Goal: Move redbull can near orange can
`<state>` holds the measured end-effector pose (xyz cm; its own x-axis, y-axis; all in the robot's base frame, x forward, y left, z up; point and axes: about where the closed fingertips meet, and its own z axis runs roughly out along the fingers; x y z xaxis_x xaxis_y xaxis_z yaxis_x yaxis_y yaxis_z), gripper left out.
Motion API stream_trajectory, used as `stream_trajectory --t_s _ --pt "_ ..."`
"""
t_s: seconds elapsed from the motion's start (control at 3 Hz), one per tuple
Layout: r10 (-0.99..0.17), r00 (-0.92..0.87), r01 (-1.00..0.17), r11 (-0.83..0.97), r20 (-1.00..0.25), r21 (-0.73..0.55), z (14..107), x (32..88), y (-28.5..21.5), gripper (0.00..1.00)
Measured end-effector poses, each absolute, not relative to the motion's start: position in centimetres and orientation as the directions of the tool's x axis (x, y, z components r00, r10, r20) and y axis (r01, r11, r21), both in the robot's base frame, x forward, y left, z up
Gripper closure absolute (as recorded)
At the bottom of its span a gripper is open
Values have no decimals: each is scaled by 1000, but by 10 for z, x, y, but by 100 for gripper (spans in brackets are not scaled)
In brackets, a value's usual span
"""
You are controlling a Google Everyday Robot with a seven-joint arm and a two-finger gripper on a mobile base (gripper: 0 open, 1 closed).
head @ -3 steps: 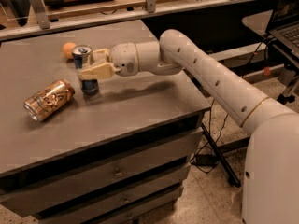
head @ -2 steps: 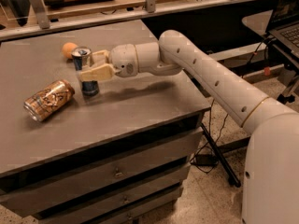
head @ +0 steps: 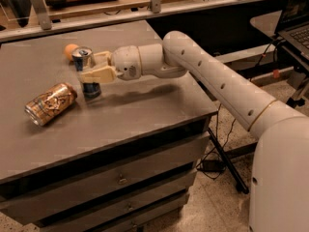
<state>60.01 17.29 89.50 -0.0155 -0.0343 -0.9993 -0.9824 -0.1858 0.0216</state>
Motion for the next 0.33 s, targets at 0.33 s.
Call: stream_trajectory --t_s 0.33 --pt "-34 -15 -981 -191 -999 21 895 599 176 8"
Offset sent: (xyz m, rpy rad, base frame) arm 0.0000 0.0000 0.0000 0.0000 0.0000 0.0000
